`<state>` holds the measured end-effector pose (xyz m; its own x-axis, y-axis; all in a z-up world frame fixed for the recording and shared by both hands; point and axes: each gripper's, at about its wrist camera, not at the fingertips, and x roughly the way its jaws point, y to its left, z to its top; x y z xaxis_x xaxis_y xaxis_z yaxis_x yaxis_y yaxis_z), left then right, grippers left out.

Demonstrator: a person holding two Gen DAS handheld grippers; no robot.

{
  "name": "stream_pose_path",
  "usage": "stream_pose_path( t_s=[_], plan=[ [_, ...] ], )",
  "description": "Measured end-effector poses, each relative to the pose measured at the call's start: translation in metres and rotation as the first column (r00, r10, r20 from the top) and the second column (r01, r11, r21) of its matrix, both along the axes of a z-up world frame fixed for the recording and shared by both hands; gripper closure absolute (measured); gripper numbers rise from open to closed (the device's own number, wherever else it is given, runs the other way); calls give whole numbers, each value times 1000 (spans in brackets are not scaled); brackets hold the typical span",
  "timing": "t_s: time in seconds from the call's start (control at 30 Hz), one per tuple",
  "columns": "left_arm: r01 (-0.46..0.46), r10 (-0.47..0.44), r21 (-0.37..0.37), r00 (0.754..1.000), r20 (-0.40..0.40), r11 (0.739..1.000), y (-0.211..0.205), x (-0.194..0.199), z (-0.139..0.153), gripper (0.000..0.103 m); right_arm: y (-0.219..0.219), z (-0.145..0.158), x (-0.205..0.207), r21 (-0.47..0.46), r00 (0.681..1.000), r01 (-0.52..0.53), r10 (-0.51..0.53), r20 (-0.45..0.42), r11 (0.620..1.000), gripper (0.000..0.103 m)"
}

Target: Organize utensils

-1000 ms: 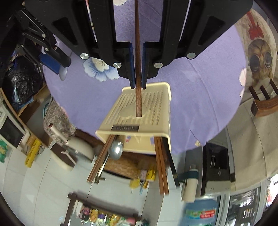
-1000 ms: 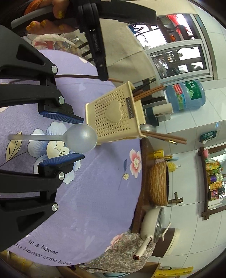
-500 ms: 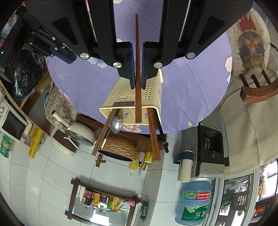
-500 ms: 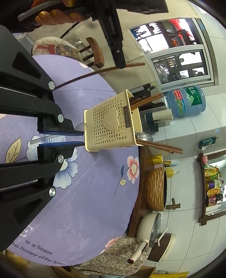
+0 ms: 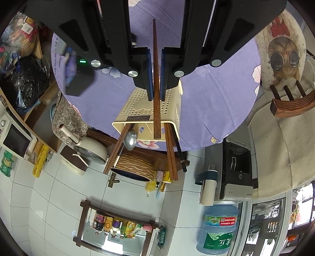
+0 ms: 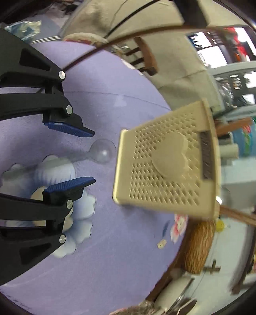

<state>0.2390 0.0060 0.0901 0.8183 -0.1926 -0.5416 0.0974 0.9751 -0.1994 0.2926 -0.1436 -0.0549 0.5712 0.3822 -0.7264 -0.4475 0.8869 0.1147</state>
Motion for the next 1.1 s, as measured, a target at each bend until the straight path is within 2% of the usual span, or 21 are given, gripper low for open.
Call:
stream_pose_path(
  t_s=[0.33,0.47,0.57,0.63,0.77,0.9,1.03,1.1],
  plan=[
    [5,-5,-7,1000,-1,1000,5,-6,0,96,43,-24,27,-121,997,-69,65,-36,990,56],
    [3,-3,-7,1000,-1,1000,6,-6,0,96,45,-26,35,-118,998,-61,58,-29,991,56],
    [3,-3,-7,1000,0,1000,6,-6,0,96,46,-26,38,-117,998,-58,55,-25,991,67],
    [4,-4,-7,1000,1,1000,7,-6,0,96,45,-25,38,-112,998,-52,48,-33,992,68],
    [3,-3,-6,1000,1,1000,6,-6,0,96,30,-10,28,-54,999,-34,34,-9,998,68],
    [19,-19,-22,1000,-21,1000,6,-5,-1,96,1,23,7,55,999,-5,2,48,998,68],
    [-19,19,28,999,30,999,1,-12,3,97,-30,60,-13,192,995,10,-30,97,981,68],
    [4,-4,4,1000,15,1000,1,-11,4,97,-37,73,-23,220,991,20,-48,125,975,68]
  ],
)
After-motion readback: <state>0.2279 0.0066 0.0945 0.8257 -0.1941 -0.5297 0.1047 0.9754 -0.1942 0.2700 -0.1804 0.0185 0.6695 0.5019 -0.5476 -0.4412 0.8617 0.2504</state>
